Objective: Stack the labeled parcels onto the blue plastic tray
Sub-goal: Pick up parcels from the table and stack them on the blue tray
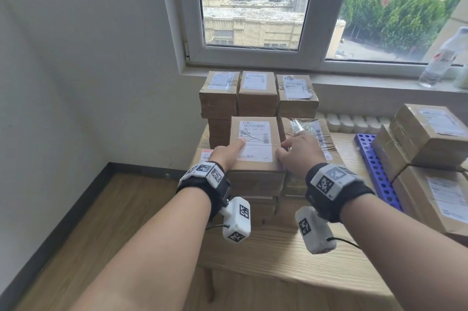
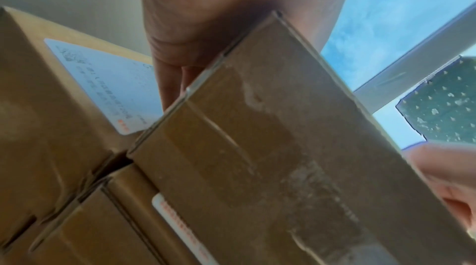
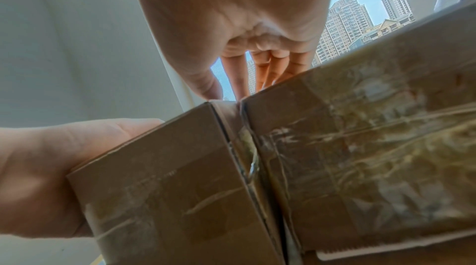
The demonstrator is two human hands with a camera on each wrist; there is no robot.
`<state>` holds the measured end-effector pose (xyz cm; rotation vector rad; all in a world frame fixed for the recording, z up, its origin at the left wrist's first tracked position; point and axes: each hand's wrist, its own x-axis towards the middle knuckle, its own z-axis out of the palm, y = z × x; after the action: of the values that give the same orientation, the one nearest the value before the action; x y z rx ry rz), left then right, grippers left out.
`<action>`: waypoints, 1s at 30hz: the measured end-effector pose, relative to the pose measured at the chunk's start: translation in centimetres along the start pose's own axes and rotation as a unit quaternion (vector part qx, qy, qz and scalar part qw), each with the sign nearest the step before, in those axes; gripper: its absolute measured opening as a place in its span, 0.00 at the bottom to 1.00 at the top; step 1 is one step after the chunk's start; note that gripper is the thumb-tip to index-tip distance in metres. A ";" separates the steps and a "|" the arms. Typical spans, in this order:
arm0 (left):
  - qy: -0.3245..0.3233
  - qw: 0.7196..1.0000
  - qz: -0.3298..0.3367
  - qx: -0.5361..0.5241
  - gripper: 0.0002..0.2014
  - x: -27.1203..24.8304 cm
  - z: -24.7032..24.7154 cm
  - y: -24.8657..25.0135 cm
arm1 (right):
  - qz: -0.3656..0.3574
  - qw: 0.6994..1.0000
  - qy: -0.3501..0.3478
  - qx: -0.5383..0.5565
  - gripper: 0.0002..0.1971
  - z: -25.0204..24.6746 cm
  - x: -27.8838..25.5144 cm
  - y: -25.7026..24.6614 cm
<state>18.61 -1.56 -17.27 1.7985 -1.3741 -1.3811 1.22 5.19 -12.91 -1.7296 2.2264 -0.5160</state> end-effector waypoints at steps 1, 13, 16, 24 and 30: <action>0.005 1.000 -0.001 -0.012 0.39 0.0 -0.1 -0.2 | -0.003 1.000 0.001 -0.002 0.17 0.1 0.0 0.1; 0.006 0.968 0.103 -0.229 0.48 -0.1 -2.9 0.3 | -0.021 0.977 0.092 0.191 0.14 -0.6 -1.0 -2.5; -0.010 0.954 0.136 -0.268 0.52 -1.1 -3.7 1.3 | -0.018 0.963 0.089 0.252 0.13 -0.9 -1.3 -2.7; -0.055 0.937 0.199 -0.282 0.35 -3.6 -3.8 3.9 | -0.030 0.928 0.119 0.352 0.07 -4.5 -2.7 -1.3; -0.112 0.917 0.247 -0.293 0.53 -4.1 -0.9 7.1 | 0.002 0.883 0.088 0.460 0.17 -7.1 -4.0 0.7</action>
<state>16.49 -0.67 -9.33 0.8562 -1.2252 -1.5199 -1.48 9.98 -6.85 -1.1711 1.5988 -1.4753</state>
